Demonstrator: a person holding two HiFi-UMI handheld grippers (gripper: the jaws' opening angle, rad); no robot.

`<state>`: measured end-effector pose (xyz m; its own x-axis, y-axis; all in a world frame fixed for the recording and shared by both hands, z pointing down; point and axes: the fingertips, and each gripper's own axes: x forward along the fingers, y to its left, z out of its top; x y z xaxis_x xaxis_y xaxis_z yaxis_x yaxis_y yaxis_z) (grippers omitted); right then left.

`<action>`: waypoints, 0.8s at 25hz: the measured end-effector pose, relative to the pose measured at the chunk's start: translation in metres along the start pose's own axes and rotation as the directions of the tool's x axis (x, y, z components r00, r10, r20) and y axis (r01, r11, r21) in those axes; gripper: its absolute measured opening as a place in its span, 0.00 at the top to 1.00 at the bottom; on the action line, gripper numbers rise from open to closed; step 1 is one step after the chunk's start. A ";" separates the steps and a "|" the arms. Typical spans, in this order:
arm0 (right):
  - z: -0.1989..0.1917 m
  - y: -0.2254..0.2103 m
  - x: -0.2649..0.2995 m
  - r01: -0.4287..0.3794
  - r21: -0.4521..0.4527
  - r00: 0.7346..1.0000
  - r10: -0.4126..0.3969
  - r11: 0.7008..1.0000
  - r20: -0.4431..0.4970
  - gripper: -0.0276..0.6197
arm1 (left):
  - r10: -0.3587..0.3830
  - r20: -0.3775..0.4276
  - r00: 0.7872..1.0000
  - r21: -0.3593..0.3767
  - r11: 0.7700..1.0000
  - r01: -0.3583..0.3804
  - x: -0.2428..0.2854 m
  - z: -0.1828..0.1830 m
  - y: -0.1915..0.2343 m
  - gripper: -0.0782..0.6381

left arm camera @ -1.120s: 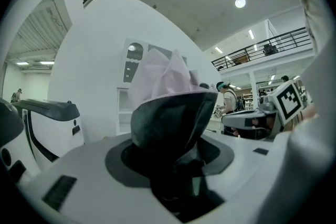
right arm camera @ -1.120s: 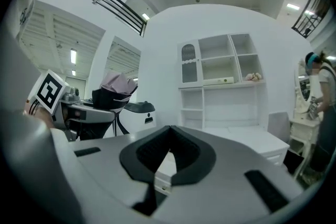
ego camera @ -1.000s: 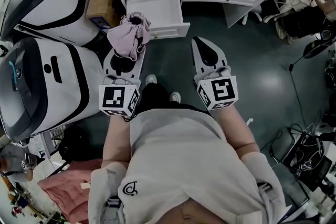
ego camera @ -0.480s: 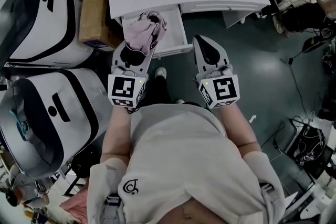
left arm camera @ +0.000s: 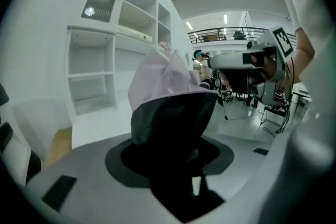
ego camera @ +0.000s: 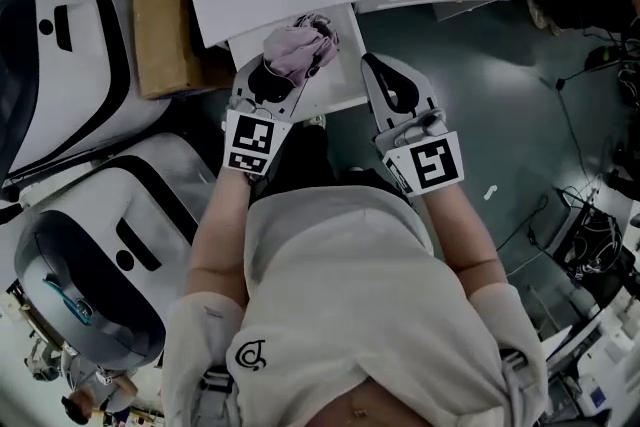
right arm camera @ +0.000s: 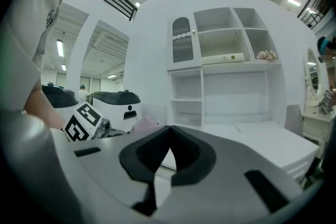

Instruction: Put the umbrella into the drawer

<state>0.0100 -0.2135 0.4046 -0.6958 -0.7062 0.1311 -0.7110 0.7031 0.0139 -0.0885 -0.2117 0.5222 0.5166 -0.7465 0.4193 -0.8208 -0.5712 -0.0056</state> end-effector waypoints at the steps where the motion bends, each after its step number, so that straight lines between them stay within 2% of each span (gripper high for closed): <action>1: -0.007 0.000 0.006 -0.007 -0.005 1.000 0.006 1.000 -0.008 0.95 | -0.023 -0.024 0.999 0.000 1.000 0.023 0.011 -0.011 0.001 0.57; 5: -0.030 0.000 0.030 -0.002 0.015 0.999 0.003 1.000 -0.047 0.95 | -0.110 -0.135 0.985 -0.013 0.994 0.109 0.045 -0.057 0.006 0.57; 9: -0.052 -0.007 0.047 0.014 0.058 0.998 -0.010 0.998 -0.069 0.95 | -0.174 -0.247 0.953 -0.040 0.985 0.169 0.073 -0.102 0.010 0.57; 15: -0.089 -0.020 0.062 0.057 0.064 0.989 -0.048 0.996 -0.140 0.95 | -0.255 -0.392 0.884 -0.098 0.967 0.236 0.108 -0.159 0.010 0.57; 20: -0.111 -0.024 0.066 0.097 0.102 0.979 -0.076 0.990 -0.188 0.95 | -0.305 -0.479 0.823 -0.182 0.952 0.246 0.132 -0.197 0.010 0.57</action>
<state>-0.0072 -0.2680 0.5228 -0.6081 -0.7293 0.3136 -0.7815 0.6194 -0.0749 -0.0768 -0.2493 0.7565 0.5584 -0.2767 0.7821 -0.6985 -0.6654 0.2633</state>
